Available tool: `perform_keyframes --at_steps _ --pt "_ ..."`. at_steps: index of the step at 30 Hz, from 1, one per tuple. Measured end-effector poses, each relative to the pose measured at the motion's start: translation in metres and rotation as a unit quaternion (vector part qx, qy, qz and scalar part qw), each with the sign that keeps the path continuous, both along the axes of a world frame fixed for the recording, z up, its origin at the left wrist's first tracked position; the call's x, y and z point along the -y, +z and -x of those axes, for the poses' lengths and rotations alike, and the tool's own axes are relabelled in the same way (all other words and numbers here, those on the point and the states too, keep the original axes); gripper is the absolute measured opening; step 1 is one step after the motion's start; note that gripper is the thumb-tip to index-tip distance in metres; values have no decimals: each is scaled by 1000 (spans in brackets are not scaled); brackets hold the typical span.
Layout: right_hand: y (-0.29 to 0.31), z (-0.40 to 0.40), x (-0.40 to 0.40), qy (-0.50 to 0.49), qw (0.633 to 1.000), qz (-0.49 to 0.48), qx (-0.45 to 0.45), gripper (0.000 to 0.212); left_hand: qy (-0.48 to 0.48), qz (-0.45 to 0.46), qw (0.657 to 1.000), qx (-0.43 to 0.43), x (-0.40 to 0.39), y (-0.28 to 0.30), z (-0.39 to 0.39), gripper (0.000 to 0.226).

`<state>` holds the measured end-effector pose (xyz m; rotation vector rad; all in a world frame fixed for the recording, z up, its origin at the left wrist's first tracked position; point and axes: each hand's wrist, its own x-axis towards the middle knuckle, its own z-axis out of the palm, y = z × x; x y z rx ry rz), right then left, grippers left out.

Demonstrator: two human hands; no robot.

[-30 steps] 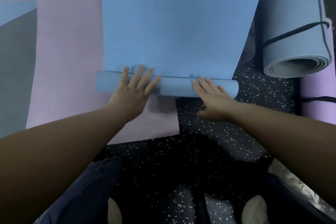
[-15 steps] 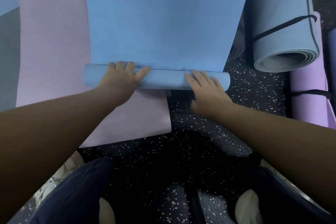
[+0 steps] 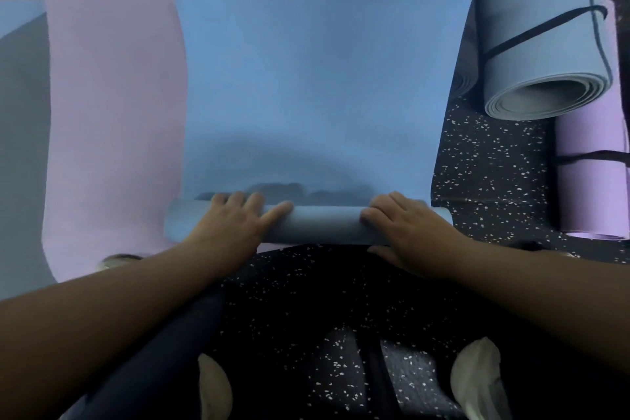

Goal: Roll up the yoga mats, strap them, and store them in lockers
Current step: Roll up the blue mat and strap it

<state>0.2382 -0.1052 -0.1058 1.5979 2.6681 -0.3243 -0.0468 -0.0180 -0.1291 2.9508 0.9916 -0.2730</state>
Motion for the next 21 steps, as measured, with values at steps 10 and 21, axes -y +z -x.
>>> perform_keyframes --at_steps 10,21 --pt "-5 18 -13 -25 998 4 52 73 -4 41 997 -59 -6 7 -7 111" --pt "-6 18 -23 -3 1000 -10 16 30 -8 54 985 -163 -26 11 -16 115"
